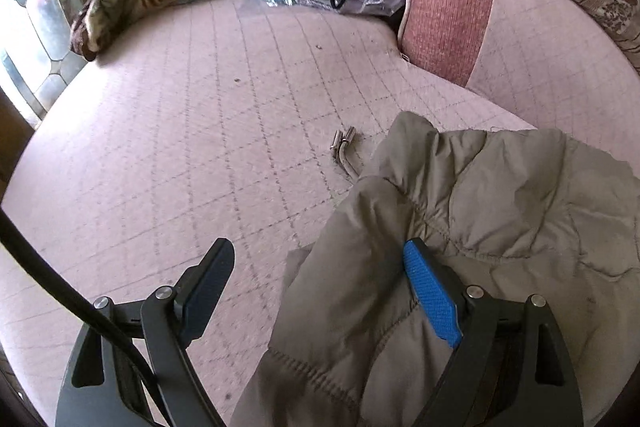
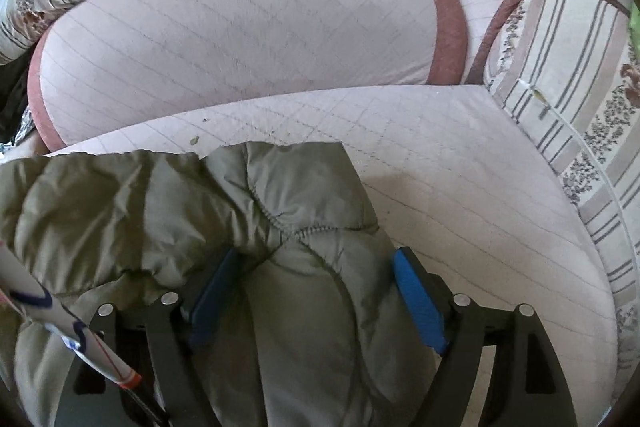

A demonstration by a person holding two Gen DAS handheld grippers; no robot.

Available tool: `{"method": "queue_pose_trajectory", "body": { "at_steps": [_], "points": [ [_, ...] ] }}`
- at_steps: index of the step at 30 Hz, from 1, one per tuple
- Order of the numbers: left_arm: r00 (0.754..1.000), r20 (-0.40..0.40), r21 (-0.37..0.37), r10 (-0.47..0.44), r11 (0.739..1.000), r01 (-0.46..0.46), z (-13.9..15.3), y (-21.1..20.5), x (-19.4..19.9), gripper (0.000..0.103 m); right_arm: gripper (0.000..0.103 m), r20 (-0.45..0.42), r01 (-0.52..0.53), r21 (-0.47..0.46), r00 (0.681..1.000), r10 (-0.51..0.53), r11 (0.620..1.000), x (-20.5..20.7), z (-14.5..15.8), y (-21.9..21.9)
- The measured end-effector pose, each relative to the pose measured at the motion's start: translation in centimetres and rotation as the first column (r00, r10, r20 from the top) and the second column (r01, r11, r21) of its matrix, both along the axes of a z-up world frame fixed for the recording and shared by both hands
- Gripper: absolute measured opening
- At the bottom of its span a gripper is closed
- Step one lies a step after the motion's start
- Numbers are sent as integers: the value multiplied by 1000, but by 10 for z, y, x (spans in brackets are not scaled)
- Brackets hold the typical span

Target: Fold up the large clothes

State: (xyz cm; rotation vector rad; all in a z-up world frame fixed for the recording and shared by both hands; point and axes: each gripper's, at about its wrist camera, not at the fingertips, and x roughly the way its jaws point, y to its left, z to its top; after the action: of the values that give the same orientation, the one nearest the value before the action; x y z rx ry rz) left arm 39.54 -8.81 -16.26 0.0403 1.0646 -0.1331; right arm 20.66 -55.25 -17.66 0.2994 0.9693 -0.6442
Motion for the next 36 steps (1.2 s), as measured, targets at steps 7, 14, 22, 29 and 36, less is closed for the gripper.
{"method": "queue_pose_trajectory", "body": {
  "at_steps": [7,14,22,29,36],
  "points": [
    [1000,-22,-58,8,998,-9,-14,-3,10,87,93,49,48,143,997,-56,989,7,-27,-28],
    [998,-56,-49,36,998,-39,-3,1,10,88,96,52,100,227,992,-114,969,6,-28,-41],
    [996,83,-46,-42,998,46,71,16,-57,87,92,109,51,109,992,-63,993,-32,44,8],
    [988,86,39,-129,991,126,51,18,-121,87,85,114,-27,23,993,24,999,-90,48,62],
    [991,78,9,-107,994,107,13,23,-118,92,84,58,34,-4,998,-33,999,-100,8,57]
  ]
}}
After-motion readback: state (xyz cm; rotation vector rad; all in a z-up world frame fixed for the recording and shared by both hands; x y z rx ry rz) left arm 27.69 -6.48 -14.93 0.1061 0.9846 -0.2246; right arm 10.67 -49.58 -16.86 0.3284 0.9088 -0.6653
